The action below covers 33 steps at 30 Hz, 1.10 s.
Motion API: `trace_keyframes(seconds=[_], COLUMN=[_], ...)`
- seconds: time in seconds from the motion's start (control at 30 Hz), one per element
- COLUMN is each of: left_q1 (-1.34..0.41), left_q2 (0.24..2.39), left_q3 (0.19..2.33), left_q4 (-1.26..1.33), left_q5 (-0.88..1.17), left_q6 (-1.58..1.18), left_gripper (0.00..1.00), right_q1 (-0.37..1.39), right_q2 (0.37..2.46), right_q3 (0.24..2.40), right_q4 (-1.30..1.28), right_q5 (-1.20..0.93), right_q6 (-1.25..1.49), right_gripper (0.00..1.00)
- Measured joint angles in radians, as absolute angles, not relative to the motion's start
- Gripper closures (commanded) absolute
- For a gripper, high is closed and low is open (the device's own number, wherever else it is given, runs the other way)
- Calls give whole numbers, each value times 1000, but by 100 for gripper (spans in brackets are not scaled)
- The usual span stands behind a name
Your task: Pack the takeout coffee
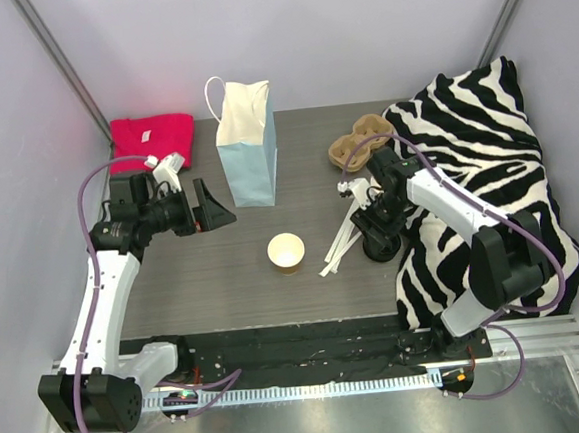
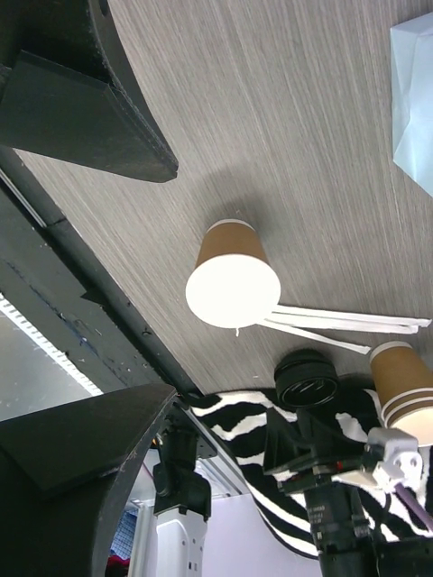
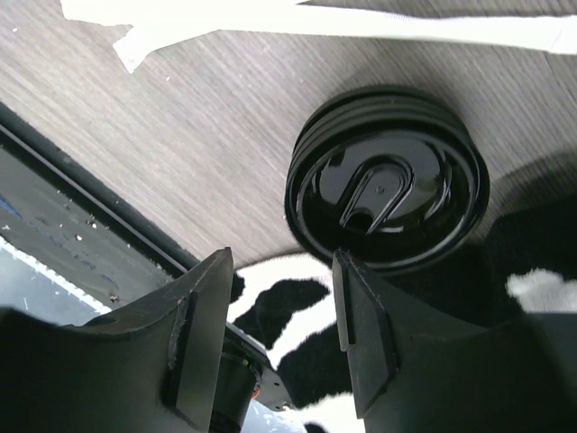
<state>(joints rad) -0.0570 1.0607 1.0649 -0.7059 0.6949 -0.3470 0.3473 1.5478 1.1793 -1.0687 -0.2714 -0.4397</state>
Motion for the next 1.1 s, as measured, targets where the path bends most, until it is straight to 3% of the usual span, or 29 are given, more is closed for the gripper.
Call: trace_keyframes(seconds=[0.53, 0.77, 1.1], left_q1=[-57, -58, -59], left_q2=[1065, 1065, 1065], left_q3=[1059, 1055, 1045], left_q4=[-684, -681, -669], left_q5=[702, 702, 706], left_q6=[-363, -364, -364], left_gripper=[0, 0, 0], right_q1=[347, 347, 347], right_q2=[1655, 1662, 1662], right_q3=[1167, 1167, 1178], right_q4=[-1015, -1005, -1041], right_q5=[-274, -274, -289], right_q6=[-448, -455, -462], right_gripper=[52, 73, 95])
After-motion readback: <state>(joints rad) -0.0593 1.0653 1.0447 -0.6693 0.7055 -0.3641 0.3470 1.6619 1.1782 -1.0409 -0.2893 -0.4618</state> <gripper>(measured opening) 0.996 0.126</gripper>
